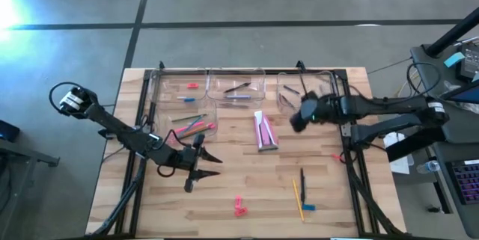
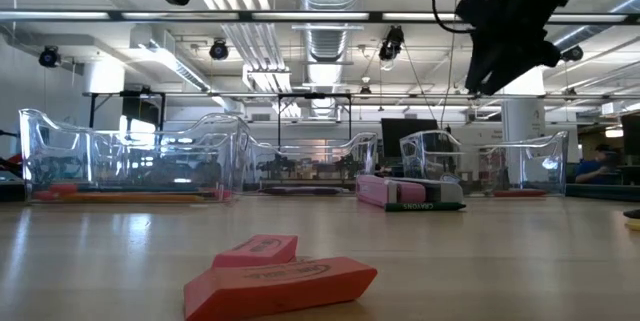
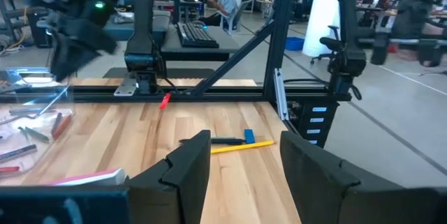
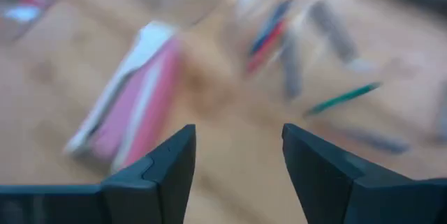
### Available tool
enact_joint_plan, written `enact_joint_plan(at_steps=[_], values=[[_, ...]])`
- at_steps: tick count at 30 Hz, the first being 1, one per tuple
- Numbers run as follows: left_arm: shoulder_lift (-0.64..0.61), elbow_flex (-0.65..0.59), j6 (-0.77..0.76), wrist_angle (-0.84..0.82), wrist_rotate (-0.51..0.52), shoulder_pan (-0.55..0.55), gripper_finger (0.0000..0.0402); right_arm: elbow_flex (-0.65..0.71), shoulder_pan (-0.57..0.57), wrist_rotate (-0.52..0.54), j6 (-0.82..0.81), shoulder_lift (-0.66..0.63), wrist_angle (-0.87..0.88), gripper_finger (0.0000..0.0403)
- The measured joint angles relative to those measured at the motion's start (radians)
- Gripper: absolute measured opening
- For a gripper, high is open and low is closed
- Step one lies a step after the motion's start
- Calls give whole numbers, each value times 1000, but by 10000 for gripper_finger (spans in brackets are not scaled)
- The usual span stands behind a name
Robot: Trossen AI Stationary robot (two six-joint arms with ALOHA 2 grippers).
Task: Sort crayons/erasers/pens/pencils in bins
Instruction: Put the gray crayon into the top right transparent bin
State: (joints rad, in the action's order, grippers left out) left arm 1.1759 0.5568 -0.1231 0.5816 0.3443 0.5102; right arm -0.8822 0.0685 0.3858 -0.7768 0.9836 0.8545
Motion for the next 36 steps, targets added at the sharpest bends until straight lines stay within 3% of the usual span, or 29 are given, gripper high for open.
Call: enact_joint_plan(at_steps=[10, 13, 16, 26, 30, 36], values=[[0, 0, -2, 0, -1, 25, 160, -24, -567, 10, -357, 167, -59, 185], [0, 0, -2, -7, -1, 40, 160, -57, -692, 24, -358, 270, -157, 185], [0, 0, -5, -18, -1, 50, 160, -121, -780, -37, -376, 382, -130, 184], [0, -2, -27, -24, -1, 53, 160, -314, -873, -222, -744, 685, 154, 183], [0, -2, -27, -25, -1, 53, 160, -304, -875, -227, -790, 698, 159, 182], [0, -2, -29, -47, 0, 53, 160, -182, -876, -227, -893, 618, 107, 182]])
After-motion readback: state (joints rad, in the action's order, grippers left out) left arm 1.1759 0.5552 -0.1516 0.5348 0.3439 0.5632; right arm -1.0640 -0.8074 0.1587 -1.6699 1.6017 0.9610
